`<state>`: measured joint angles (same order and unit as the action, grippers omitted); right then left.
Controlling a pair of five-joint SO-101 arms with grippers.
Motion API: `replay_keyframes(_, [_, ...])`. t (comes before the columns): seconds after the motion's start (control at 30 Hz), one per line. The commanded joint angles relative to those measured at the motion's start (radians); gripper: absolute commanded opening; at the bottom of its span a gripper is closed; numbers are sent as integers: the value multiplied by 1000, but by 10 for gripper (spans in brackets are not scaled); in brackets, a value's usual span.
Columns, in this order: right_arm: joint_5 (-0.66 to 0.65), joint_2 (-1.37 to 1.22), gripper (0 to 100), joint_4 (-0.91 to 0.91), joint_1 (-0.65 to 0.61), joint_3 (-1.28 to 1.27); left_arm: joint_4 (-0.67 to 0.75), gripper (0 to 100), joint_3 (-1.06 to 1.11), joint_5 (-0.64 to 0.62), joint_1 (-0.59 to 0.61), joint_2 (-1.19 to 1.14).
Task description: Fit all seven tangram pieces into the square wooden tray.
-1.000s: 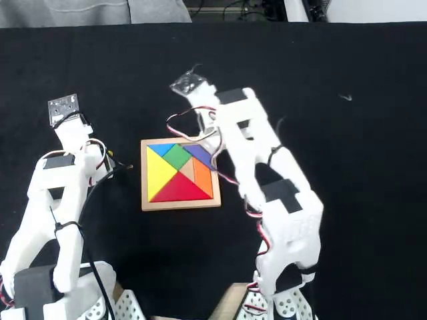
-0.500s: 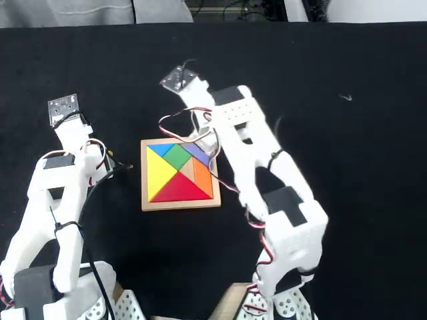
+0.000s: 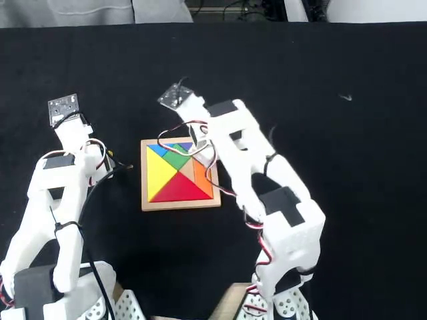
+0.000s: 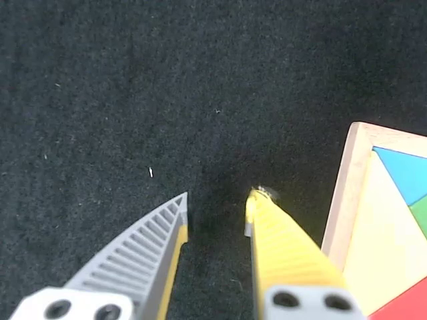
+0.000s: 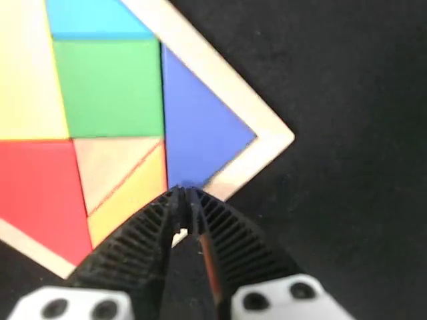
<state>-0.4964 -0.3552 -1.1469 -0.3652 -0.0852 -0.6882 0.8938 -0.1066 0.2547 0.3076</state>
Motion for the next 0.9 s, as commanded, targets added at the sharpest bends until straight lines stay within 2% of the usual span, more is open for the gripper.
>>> replay_keyframes(0.0, [5, 84, 11, -46, 46, 79, 17, 151, -2, -5, 10, 20])
replay_keyframes(0.2, [121, 134, 11, 57, 68, 19, 17, 151, -2, -5, 5, 20])
replay_keyframes(0.3, [120, 93, 11, 158, 12, -44, 17, 152, -2, -5, 5, 20])
replay_keyframes(0.57, [127, -77, 10, 161, -26, 27, 17, 153, -2, -5, 2, 20])
replay_keyframes(0.67, [158, -56, 10, 75, -25, 91, 17, 153, -15, -15, 1, 31])
replay_keyframes(0.77, [241, 94, 10, -84, -20, 174, 12, 154, -64, -29, 1, 31])
replay_keyframes(0.87, [273, 306, 10, -164, 17, 176, 9, 153, -101, -124, 8, 31])
